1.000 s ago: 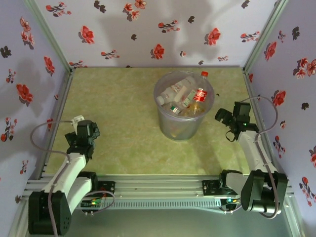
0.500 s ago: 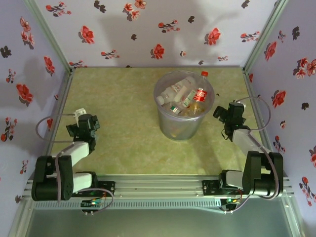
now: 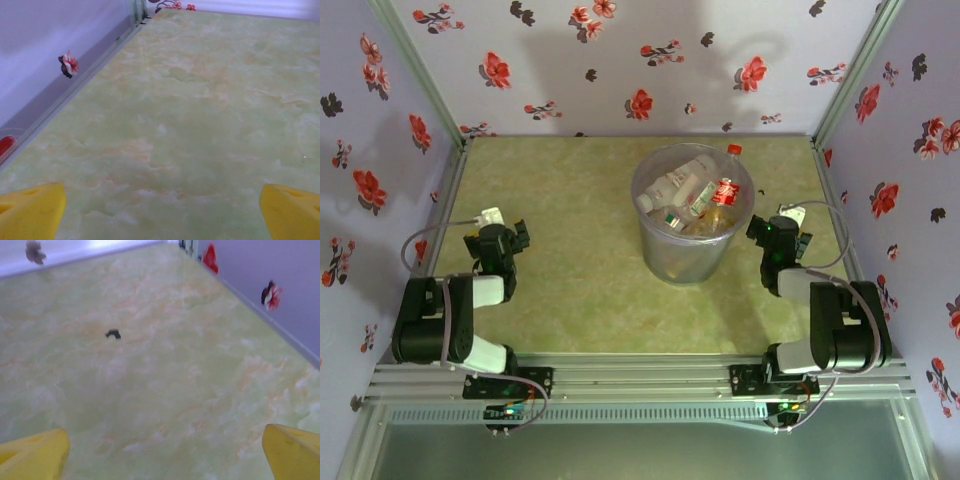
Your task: Put the plastic bottles in the bin
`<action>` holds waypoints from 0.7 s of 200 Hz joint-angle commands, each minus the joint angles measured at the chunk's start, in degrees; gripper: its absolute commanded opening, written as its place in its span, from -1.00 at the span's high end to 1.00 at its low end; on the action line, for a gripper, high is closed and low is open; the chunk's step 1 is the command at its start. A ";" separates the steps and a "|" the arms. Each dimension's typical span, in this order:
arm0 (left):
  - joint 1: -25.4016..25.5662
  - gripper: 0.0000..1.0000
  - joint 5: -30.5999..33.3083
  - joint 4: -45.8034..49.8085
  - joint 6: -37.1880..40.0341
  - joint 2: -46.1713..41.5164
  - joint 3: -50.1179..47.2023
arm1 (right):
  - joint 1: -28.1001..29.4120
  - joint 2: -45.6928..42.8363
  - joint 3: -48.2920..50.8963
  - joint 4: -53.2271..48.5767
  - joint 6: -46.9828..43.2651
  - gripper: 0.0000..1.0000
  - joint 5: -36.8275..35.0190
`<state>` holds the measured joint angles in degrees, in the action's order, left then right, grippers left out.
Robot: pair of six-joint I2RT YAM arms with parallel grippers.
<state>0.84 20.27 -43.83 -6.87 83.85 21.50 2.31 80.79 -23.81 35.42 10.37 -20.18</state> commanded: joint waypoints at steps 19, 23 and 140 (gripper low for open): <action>-0.31 -0.99 -3.60 -4.89 1.94 1.32 0.65 | 1.65 4.31 2.17 12.34 -5.31 -0.99 -1.29; -0.38 -0.99 -3.95 -5.16 2.03 1.63 0.65 | 1.81 4.37 2.17 12.57 -5.47 -0.99 -1.26; 0.39 -0.99 -4.32 -9.69 3.33 4.66 -0.14 | 0.24 8.41 2.37 16.45 -4.31 -0.99 0.72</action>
<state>1.02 16.27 -50.94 -5.13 88.23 21.50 2.87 89.23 -20.62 51.51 5.10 -19.51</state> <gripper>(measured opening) 0.997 0.993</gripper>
